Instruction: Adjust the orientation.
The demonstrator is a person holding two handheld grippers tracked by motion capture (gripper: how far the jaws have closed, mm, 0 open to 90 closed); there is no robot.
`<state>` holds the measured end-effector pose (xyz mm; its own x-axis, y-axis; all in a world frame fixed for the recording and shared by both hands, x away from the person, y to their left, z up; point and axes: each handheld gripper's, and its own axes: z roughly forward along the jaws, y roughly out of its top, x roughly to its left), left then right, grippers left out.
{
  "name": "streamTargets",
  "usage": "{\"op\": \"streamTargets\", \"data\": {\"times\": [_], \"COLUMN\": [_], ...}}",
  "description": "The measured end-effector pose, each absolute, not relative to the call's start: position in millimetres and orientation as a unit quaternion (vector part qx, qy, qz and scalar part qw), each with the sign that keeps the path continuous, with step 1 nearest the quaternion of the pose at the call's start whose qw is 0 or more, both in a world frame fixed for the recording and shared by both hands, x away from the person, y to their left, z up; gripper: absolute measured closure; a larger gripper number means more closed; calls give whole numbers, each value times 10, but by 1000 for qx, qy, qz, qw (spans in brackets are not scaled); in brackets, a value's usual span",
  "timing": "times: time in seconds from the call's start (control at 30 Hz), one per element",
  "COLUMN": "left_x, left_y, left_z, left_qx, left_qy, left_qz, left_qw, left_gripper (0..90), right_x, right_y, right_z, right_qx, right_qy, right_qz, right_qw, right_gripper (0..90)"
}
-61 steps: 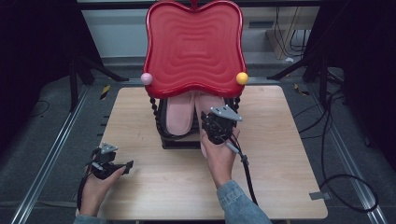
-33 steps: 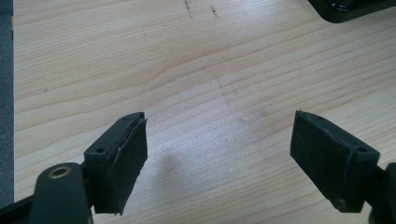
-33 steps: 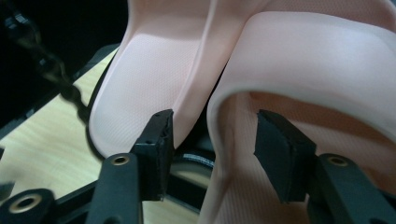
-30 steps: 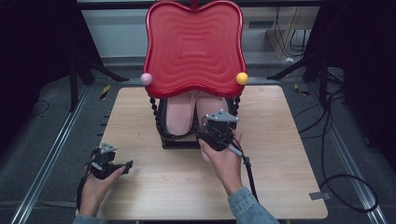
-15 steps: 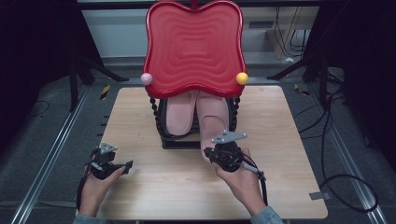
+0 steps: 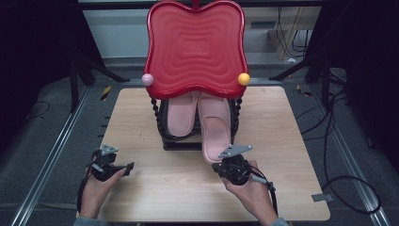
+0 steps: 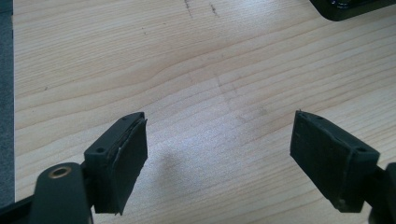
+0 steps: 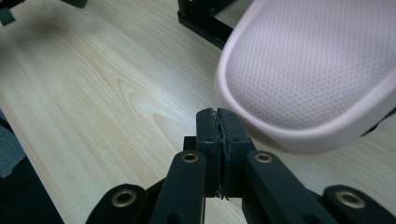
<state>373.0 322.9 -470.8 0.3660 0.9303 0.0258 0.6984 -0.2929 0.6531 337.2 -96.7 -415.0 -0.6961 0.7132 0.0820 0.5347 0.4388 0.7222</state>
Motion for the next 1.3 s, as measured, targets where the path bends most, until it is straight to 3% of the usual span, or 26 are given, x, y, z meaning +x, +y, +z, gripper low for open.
{"op": "streamTargets", "data": {"times": [0.7,1.3], "left_x": [3731,3737], "left_y": [3231,3220], "left_z": [-4707,-4729], "left_qx": [776,779], "left_qy": [525,522], "left_qz": [206,205], "left_qw": [282,280], "left_gripper": [186,186], "right_x": [3465,3944], "right_y": [-1042,-905], "right_z": [-4314,-4100], "right_qx": [381,393], "right_qy": [850,840], "right_qz": [348,356], "right_qw": [104,116], "right_gripper": [900,900]}}
